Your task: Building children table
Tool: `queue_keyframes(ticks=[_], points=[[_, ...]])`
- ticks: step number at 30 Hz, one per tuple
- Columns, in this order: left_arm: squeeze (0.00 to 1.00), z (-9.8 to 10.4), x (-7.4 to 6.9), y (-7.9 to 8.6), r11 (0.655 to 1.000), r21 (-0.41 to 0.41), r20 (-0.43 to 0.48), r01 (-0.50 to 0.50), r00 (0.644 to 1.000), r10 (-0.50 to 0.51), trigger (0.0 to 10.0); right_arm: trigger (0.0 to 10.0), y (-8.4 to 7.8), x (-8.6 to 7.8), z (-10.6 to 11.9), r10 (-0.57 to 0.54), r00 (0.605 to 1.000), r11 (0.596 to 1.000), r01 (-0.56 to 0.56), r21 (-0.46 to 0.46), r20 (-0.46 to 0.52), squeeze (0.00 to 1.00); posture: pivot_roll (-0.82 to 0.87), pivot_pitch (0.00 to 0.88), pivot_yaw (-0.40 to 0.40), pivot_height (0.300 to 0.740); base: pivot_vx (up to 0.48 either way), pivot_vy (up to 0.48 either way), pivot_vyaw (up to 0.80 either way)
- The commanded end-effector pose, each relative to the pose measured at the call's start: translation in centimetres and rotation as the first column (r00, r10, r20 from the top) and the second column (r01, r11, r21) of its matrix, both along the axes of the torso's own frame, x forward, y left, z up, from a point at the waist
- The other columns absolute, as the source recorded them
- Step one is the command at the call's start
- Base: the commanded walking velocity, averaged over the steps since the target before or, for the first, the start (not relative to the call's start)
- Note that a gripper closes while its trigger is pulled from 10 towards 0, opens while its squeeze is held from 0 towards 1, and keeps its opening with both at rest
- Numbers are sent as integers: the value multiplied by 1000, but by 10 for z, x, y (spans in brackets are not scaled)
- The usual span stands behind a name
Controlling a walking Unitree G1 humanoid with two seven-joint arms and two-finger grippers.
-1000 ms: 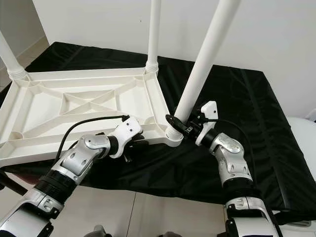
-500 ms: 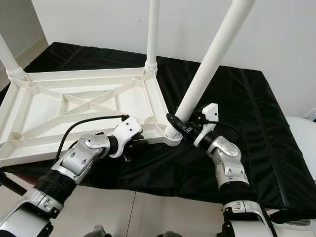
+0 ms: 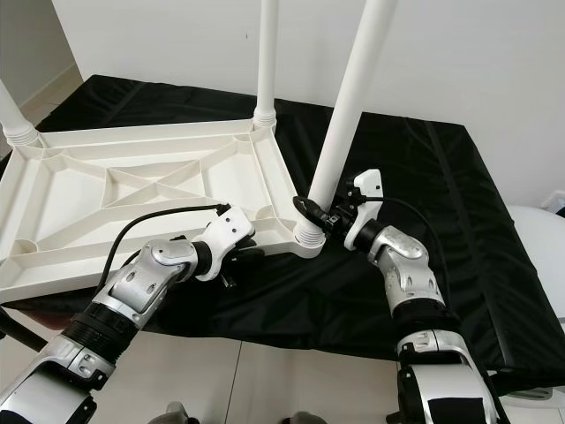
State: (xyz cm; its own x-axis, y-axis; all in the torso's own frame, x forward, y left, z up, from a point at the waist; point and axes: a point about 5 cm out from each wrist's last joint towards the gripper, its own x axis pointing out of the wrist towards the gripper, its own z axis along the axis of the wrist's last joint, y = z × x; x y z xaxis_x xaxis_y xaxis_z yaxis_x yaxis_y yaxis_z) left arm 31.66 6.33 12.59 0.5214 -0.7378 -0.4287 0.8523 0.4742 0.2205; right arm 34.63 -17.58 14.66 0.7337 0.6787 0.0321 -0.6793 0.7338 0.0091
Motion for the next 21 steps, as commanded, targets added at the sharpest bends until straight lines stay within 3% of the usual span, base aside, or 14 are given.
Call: queue_keyframes(ticks=[1, 21], points=[[0, 24, 1, -6, 998, -37, 89, 41, 995, -37, 10000, 10000, -16, -11, -43, -80, 977, 995, 66, -78, -197, 0, -39, 1, -36, 740, 0, 0, 0], [0, 26, 1, -8, 998, -40, 97, 48, 994, -44, 10000, 10000, -15, -21, -54, -89, 980, 995, 81, -51, -180, 0, -44, 0, -35, 740, 0, 0, 0]])
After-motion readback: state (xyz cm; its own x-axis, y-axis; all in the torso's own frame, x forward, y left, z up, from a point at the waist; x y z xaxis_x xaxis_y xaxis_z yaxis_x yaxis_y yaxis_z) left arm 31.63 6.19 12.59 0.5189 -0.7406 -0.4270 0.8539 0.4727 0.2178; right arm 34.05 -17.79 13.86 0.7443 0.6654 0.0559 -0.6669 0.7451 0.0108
